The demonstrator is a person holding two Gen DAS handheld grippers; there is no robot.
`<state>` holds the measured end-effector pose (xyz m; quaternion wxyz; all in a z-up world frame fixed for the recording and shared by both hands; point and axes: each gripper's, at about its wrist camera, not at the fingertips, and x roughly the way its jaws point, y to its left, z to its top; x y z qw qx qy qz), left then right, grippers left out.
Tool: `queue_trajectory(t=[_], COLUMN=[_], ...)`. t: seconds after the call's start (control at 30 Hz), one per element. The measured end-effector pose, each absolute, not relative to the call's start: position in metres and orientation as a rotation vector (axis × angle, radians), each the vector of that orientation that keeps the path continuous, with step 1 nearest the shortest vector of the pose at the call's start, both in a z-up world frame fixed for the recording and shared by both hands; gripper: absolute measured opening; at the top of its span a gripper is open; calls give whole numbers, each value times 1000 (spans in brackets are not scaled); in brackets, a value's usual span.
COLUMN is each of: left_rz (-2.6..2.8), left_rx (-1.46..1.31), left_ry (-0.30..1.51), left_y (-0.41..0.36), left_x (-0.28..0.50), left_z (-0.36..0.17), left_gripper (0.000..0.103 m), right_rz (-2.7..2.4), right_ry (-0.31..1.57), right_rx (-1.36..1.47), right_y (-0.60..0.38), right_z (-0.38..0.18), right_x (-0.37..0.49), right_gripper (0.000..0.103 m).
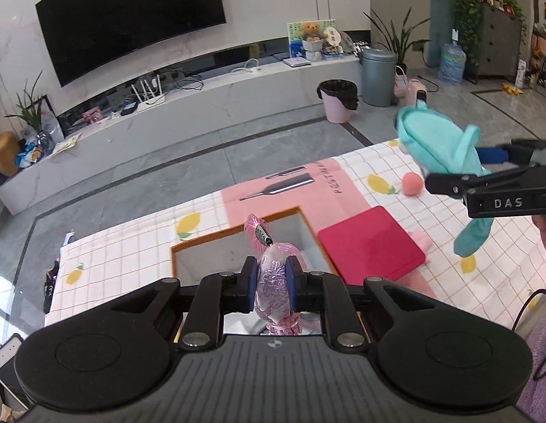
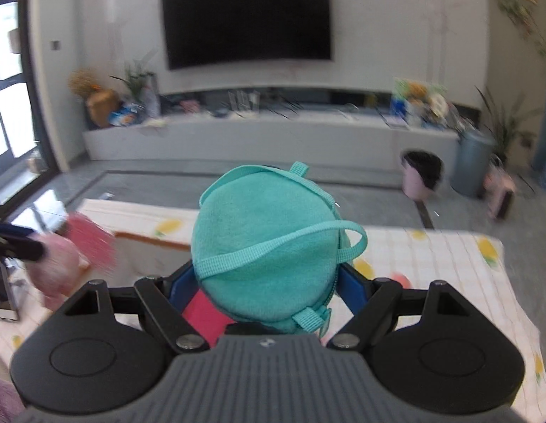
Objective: Organize soft objects
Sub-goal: 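Lift the pink pouch and teal bag and carry both over the orange box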
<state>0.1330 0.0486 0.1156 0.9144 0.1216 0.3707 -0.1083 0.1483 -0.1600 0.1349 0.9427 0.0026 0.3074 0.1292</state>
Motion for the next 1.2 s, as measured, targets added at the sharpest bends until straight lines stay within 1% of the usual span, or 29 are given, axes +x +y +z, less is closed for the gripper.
queue_trajectory(t=[0.13,0.27,0.5,0.6,0.7,0.9,1.0,1.17,1.2], left_rz=[-189,-169,-97,-103,-121,-43,1,27,29], left_rx=[237,209,197,126,65,62,114,100,96], left_ry=[733,741,802,817,851,821,786,740,725], left_y=[62,75,95,101,100,95,89,92,92], left_x=[137,151,183,201,212,217,212,208,208], left_z=[114,101,52,28,6,-19,-22,-22,-20], left_gripper=[19,19,19,19,19,19,19,23,28], right_rz=[352,426,478,455,449,433,412,389,383], right_ry=[587,571,554,550,584,625,630,628,627], right_rx=[-19,-33,-25,-9,12,-14,-9,-10,-15], right_y=[-122,-87,-51,-44,-36,-24,-28,-34,-35], right_z=[154,157,141,131,120,100,94,91,91], right_x=[146,141,144,155,167,184,189,193,194], right_gripper=[80,80,80,80,80,80,80,80,80])
